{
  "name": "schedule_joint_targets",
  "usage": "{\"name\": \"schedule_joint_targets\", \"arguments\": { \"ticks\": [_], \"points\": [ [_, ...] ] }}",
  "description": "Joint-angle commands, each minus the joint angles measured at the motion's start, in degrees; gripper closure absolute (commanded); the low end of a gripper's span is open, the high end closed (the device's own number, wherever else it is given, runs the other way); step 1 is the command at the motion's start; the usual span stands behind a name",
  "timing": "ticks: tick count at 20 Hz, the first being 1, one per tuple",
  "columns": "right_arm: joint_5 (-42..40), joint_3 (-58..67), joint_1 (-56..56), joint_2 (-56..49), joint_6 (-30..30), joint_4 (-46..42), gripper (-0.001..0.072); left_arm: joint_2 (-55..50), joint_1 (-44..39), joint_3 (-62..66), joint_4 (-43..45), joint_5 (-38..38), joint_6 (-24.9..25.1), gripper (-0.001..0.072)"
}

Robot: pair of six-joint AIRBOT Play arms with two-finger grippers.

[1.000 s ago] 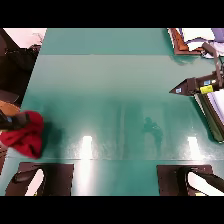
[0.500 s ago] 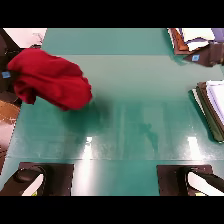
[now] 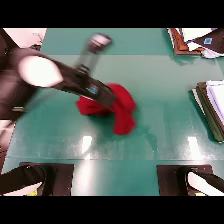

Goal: Fold the shirts.

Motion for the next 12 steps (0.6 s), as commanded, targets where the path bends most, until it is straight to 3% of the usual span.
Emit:
{"name": "schedule_joint_targets", "arguments": {
  "ticks": [1,2,6,12],
  "points": [
    [-0.04,0.28,0.02,-0.02,0.07,-0.15,0.0693,-9.03,-7.04,0.15,-2.51,2.51,4.79,0.0055],
    [-0.02,0.28,0.02,-0.02,0.07,-0.17,0.0693,-9.55,-6.62,0.15,-1.9,2.51,5.22,0.0098],
    [0.04,0.28,0.02,-0.02,0.07,-0.2,0.0693,-8.98,1.6,1.18,4.94,2.86,5.18,0.0105],
    [0.87,0.26,0.02,-0.02,0.07,-0.2,0.0693,-11.85,25.35,-0.37,0.28,3.52,4.59,0.0105]
  ]
}}
